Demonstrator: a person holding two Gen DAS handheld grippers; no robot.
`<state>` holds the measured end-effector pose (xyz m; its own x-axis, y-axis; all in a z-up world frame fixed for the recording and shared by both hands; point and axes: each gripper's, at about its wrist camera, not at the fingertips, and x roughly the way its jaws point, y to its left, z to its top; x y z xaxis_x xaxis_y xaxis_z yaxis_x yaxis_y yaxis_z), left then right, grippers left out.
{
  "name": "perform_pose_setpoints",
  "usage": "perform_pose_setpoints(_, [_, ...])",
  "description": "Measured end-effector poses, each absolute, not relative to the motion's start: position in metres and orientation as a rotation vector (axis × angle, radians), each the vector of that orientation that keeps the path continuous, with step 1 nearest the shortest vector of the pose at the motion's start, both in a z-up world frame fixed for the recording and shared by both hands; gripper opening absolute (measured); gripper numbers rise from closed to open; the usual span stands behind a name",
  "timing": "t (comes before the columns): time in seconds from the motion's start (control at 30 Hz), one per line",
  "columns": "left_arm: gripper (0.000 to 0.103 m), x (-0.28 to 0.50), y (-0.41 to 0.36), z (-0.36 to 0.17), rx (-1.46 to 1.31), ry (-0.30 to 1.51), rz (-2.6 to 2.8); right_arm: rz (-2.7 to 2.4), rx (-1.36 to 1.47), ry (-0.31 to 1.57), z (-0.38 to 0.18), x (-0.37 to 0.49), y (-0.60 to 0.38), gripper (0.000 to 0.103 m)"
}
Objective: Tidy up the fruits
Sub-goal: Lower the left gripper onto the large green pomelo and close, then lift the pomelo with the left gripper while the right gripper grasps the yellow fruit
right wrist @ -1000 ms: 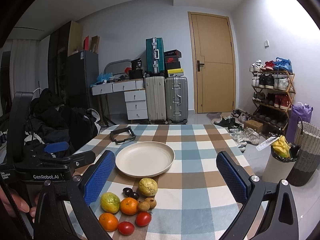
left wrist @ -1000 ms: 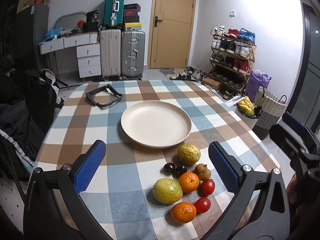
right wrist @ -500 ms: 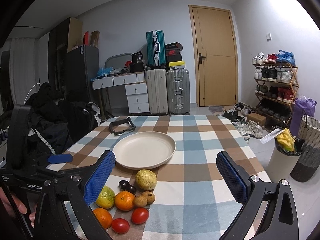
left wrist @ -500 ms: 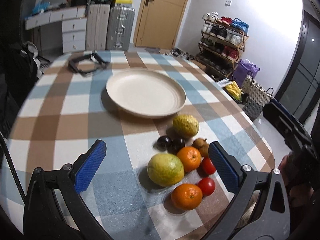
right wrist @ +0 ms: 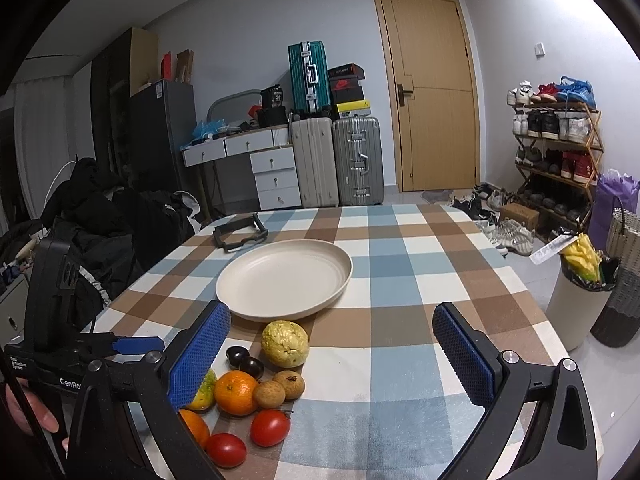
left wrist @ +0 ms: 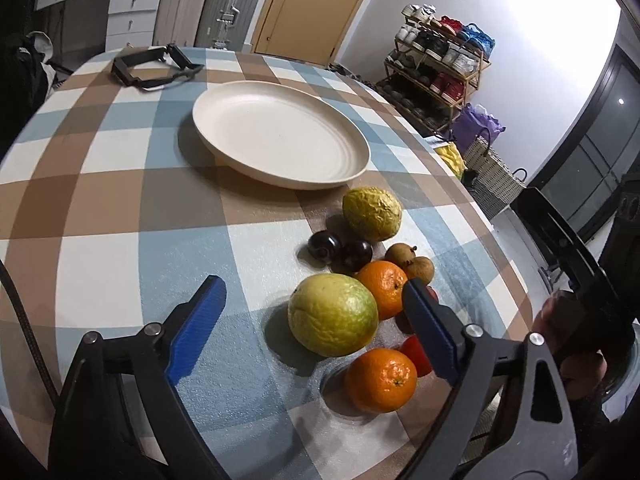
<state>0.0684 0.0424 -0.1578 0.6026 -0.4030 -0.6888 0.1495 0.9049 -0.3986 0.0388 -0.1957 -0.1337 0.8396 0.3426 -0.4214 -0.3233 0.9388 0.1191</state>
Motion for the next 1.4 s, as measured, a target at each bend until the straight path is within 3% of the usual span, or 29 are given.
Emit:
perform_pose_setpoints(0.37, [0.048, 0.082, 0.043, -0.178, -0.409, 0.959, -0.424, 0.369, 0.059, 0.475, -0.140, 0.048, -0.196, 0.103])
perform_pose_setpoints(0.87, [0.047, 0.078, 0.059, -0.171, -0.418, 0.906, -0.398, 0.398, 0.079, 0.515, -0.143, 0.047, -0.194, 0.103])
perform_pose_setpoints(1.4, [0.047, 0.065, 0.095, -0.157, -0.388, 0.829, -0.313, 0.525, 0.237, 0.757, -0.170, 0.102, -0.181, 0.103])
